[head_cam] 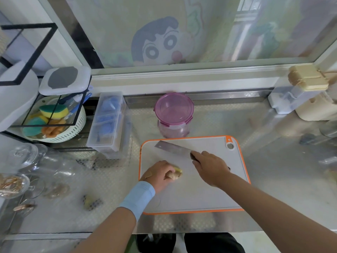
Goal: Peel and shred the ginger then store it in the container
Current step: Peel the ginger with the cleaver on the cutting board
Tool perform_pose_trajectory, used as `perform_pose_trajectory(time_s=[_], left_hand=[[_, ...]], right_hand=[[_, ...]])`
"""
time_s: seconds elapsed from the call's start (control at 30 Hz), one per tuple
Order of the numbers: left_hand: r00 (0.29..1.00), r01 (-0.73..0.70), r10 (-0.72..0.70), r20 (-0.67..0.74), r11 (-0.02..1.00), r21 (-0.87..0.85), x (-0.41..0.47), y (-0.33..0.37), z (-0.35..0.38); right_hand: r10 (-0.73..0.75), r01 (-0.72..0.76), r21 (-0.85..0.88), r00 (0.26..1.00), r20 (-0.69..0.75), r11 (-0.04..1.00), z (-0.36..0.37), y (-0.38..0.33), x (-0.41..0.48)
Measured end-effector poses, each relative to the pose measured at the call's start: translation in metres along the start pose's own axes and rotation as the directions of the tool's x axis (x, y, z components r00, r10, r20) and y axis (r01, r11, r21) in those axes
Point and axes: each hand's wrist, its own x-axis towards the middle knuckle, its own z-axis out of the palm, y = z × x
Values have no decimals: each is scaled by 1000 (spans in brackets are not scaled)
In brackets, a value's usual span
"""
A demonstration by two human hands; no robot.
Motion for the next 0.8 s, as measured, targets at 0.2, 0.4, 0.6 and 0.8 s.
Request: perform_pose_trajectory(time_s=[0.2, 0.4, 0.6, 0.8], left_hand=[[999, 42, -42, 33, 999, 11, 6, 1, -5], [977, 210, -211, 11, 976, 51, 20, 2, -13], [940, 271, -295, 169, 951, 149, 34, 11, -15], [936, 352, -351, 33, 925, -145, 28, 10, -21]], right_hand=[[-24, 22, -116, 1000, -11, 993, 33, 11, 8], [-41, 30, -143, 996, -75, 989, 46, 15, 14], [-78, 44, -263, 990, -121, 964, 48, 14, 14], [-141, 140, -25, 988, -56, 990, 29, -18, 13]])
